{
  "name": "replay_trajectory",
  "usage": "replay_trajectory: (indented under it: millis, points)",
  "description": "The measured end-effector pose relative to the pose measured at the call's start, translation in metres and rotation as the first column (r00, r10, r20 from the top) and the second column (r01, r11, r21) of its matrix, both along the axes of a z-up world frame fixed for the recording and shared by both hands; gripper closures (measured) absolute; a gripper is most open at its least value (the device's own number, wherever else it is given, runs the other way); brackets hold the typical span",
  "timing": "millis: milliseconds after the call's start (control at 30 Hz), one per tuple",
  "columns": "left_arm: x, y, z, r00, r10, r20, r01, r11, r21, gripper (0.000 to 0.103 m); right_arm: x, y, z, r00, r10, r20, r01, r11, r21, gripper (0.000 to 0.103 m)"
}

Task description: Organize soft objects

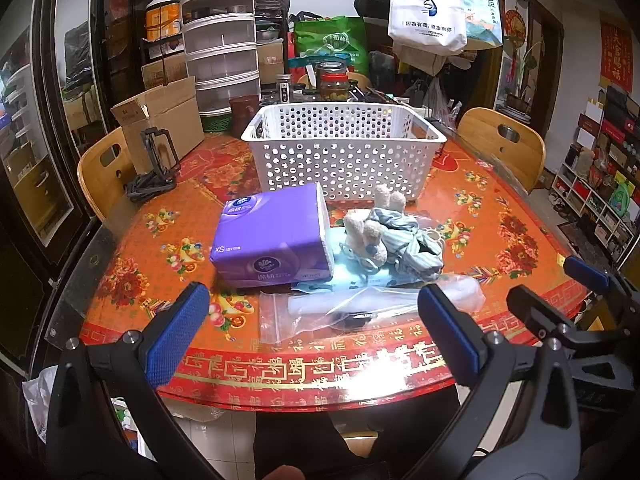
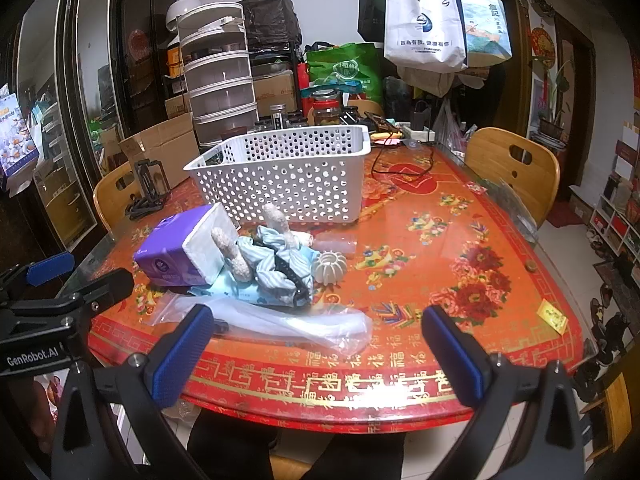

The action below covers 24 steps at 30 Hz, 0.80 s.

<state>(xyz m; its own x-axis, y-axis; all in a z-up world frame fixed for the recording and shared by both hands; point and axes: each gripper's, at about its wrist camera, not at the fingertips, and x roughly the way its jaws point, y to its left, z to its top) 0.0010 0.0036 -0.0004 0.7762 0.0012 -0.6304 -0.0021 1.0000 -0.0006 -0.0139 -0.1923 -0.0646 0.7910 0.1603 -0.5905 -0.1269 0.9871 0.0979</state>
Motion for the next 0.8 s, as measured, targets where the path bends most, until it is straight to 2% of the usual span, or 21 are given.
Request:
replay_trajectory:
  millis: [800]
  points:
    - [0.0009,0.0026,-0.0014,1.0,0.0,0.0,0.0,1.0,0.0,0.0,0.0,0.0006,-0.0002,1.0,0.0,-0.001,0.0,1.0,0.001,0.0]
